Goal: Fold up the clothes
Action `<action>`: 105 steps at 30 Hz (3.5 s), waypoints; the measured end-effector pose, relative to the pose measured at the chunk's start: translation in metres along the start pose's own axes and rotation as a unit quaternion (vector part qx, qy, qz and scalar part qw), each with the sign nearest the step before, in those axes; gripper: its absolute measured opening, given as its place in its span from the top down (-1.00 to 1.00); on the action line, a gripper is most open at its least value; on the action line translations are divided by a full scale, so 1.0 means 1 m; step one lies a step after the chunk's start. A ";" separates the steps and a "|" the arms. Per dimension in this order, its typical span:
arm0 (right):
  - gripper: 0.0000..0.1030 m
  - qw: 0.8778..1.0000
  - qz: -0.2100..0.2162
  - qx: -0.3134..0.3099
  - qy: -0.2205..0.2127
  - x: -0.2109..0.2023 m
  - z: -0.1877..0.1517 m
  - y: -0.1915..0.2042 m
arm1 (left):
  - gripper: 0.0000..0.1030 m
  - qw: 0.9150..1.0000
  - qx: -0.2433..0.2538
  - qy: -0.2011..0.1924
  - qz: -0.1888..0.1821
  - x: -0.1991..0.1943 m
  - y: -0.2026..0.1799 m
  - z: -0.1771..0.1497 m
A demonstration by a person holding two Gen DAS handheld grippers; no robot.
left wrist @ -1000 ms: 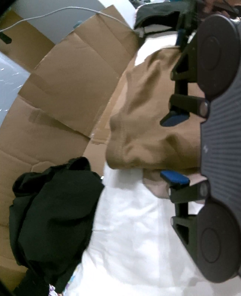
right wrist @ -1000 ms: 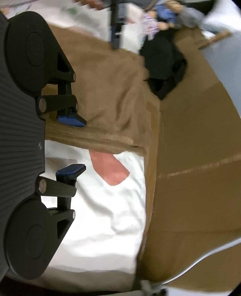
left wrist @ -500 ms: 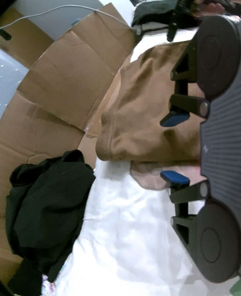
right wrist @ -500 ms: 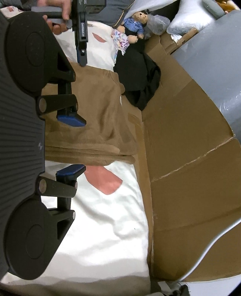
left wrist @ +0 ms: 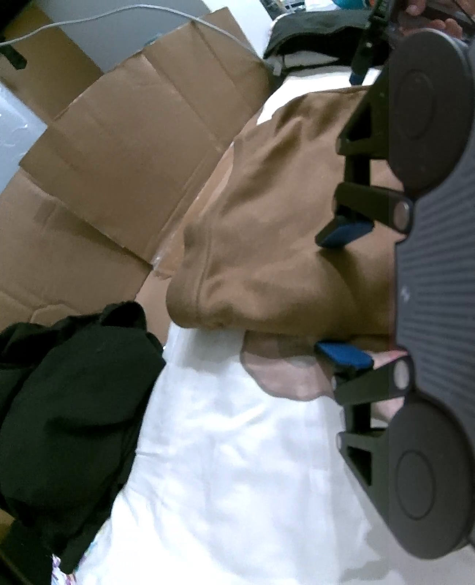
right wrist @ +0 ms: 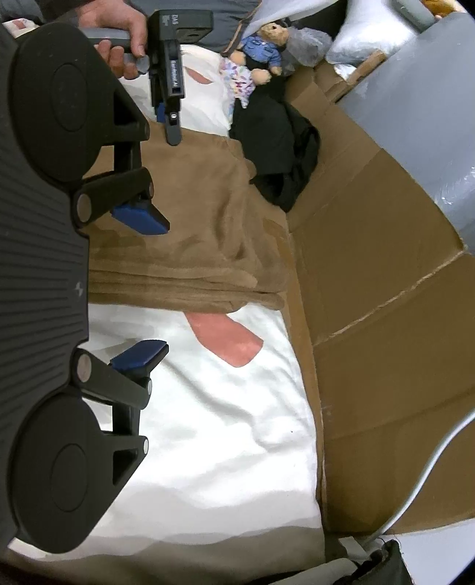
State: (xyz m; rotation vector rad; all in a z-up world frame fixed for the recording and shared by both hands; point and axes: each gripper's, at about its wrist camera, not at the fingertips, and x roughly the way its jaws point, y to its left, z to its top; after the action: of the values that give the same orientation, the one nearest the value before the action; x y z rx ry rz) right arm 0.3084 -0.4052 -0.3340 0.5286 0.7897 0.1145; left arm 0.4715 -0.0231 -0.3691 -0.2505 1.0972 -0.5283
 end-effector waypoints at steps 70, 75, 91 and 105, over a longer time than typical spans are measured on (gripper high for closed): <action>-0.54 0.988 0.086 0.115 0.057 0.088 0.032 -0.017 | 0.04 0.980 -0.081 0.034 -0.181 0.041 0.051 0.021; -0.54 0.986 0.101 0.118 0.063 0.097 0.041 -0.021 | 0.04 0.981 -0.068 0.038 -0.177 0.044 0.045 0.028; -0.32 0.976 0.147 0.079 0.139 0.101 0.043 -0.026 | 0.05 0.979 -0.059 0.060 -0.186 0.044 0.041 0.022; -0.20 0.973 0.167 0.084 0.132 0.119 0.046 -0.023 | 0.22 0.980 -0.067 0.057 -0.177 0.046 0.040 0.024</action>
State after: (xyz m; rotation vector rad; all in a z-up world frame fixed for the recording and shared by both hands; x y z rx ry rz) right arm 0.4227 -0.4091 -0.3959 0.8166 0.9695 0.4399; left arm 0.5205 -0.0147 -0.4120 -0.5450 1.2087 -0.7940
